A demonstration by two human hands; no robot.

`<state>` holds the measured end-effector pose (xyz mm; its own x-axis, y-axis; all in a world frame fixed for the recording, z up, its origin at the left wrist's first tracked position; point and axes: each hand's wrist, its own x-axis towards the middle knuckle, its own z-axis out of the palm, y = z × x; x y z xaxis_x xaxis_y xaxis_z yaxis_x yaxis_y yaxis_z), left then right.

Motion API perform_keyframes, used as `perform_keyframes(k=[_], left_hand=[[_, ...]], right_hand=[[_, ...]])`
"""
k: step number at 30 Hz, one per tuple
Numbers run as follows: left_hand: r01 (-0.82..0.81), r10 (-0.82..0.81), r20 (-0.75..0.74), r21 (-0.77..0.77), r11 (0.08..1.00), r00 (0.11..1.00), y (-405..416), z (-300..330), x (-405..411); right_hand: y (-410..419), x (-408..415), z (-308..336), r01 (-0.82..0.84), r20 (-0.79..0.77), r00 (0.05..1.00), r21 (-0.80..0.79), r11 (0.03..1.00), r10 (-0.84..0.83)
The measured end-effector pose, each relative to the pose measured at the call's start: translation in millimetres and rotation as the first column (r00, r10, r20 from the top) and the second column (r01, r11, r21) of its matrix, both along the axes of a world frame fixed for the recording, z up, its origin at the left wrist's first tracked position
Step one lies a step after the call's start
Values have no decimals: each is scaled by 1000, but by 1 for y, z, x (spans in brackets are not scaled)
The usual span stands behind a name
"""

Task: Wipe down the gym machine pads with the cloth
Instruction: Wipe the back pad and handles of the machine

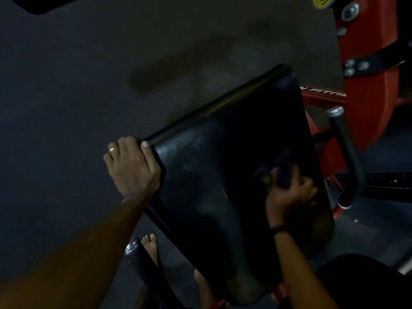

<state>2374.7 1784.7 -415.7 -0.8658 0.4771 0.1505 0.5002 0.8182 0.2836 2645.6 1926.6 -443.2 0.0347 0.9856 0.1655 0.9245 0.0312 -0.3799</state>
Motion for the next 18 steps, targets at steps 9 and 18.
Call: perform_keyframes(k=[9, 18], left_hand=[[23, -23, 23, 3, 1000, 999, -1, 1, -1], [23, -23, -18, 39, 999, 1000, -4, -6, 0]], right_hand=[[-19, -138, 35, -502, 58, 865, 114, 857, 499], [28, -60, 7, 187, 71, 980, 26, 982, -188]])
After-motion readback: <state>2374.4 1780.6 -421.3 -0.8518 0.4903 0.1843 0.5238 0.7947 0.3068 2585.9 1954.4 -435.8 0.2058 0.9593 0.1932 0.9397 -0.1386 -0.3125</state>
